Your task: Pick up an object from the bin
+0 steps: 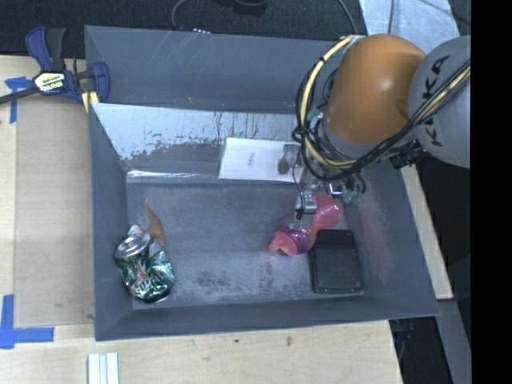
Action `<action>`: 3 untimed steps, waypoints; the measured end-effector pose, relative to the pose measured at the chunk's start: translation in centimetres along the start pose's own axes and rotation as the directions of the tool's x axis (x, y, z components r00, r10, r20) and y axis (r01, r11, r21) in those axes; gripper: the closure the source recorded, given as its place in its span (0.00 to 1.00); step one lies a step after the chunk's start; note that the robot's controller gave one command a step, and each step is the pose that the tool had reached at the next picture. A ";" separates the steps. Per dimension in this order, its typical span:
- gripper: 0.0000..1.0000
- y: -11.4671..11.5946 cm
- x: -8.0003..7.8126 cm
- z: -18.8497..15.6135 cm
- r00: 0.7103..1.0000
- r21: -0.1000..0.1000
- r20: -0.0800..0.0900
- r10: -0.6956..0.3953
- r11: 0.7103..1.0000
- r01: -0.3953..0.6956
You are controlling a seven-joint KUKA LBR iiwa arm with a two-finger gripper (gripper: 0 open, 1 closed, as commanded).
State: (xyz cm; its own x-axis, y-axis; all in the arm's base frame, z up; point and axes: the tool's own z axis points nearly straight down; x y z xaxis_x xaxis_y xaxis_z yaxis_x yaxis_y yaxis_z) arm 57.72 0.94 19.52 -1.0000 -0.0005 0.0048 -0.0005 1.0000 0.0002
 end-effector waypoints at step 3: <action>0.00 -3.2 1.8 1.5 0.995 0.003 0.008 -0.097 0.995 0.097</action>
Offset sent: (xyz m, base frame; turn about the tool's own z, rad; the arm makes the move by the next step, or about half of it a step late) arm -0.0448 -0.0581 -0.0110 -0.0406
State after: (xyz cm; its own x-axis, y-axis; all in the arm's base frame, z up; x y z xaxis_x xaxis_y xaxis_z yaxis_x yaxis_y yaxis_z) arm 55.89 -2.22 18.03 -0.9952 -0.0975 -0.0029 -0.0975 0.9952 -0.0026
